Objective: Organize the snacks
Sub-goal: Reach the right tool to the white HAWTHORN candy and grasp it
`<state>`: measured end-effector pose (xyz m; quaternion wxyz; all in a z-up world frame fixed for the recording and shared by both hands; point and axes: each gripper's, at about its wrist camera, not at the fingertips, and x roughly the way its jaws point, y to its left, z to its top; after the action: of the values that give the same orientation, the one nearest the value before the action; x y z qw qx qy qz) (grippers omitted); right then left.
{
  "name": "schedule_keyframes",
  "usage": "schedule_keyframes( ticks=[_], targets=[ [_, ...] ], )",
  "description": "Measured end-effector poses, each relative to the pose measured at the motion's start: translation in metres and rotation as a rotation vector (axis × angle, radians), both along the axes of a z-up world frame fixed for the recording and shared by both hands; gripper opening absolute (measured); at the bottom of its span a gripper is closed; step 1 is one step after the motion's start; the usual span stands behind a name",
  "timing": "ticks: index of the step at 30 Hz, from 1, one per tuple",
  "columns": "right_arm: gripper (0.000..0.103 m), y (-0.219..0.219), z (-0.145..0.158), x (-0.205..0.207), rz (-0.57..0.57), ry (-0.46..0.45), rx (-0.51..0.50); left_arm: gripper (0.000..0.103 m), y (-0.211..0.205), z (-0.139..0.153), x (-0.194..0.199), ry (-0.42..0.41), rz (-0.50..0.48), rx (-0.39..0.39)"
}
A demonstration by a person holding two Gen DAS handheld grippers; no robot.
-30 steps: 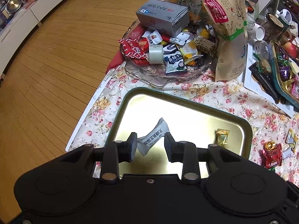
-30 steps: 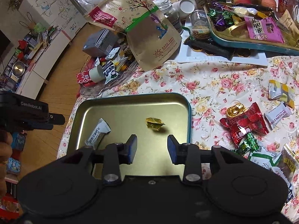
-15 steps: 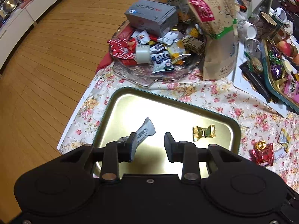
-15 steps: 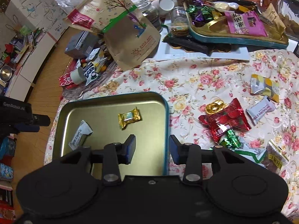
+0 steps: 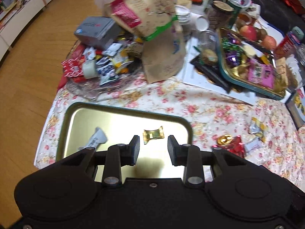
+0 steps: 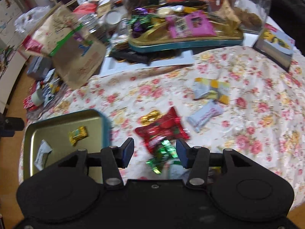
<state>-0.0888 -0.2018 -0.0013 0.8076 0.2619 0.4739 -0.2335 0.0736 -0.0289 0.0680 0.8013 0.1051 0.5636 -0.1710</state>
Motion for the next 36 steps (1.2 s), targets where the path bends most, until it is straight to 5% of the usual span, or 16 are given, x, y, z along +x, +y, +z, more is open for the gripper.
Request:
schedule_keyframes(
  ticks=[13, 20, 36],
  targets=[
    [0.052, -0.081, -0.004, -0.046, -0.194, 0.059, -0.003, 0.042, -0.070, 0.000, -0.040, 0.015, -0.146, -0.019],
    [0.052, -0.111, -0.002, -0.029, -0.231, 0.084, 0.022, 0.042, -0.082, 0.004, -0.049, 0.024, -0.170, -0.049],
    [0.051, -0.104, -0.064, 0.028, -0.350, 0.145, 0.299, 0.042, -0.075, 0.008, -0.038, 0.038, -0.124, -0.083]
  ],
)
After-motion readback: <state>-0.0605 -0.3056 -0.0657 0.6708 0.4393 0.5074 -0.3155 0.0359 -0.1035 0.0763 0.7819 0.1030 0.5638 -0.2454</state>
